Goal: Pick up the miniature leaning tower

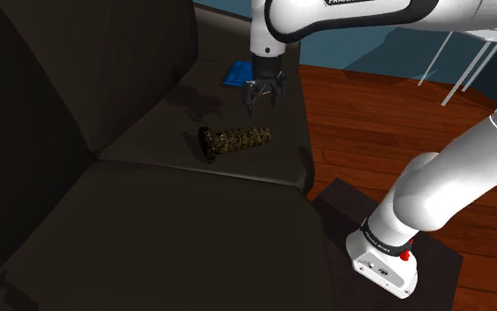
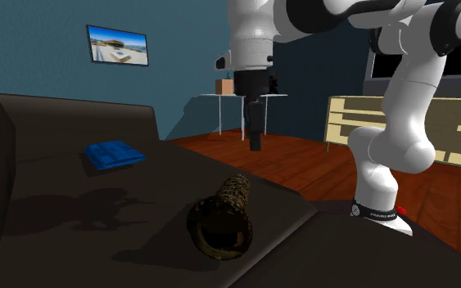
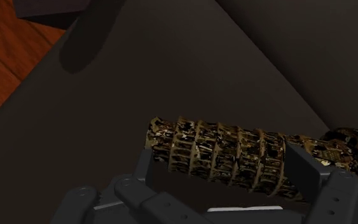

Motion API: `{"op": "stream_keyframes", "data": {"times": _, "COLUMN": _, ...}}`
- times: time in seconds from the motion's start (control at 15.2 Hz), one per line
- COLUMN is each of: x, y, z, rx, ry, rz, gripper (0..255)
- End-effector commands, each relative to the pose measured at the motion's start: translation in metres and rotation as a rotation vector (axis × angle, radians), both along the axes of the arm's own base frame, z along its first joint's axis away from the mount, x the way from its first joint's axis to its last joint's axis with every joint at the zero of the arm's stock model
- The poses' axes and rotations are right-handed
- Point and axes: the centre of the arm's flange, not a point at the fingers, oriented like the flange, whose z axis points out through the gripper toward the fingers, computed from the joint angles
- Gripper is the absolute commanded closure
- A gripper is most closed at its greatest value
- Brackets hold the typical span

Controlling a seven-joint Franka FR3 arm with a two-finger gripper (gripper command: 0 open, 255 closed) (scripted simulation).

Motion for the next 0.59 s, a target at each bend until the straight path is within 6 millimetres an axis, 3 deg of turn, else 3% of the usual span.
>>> {"op": "stream_keyframes", "data": {"times": 0.0, "x": 0.019, "y": 0.02, "z": -0.006, "rx": -0.001, "ry": 0.004, "rz": 0.013, "gripper": 0}}
{"op": "stream_keyframes", "data": {"times": 0.53, "x": 0.09, "y": 0.1, "z": -0.024, "rx": -0.009, "ry": 0.021, "rz": 0.064, "gripper": 0}}
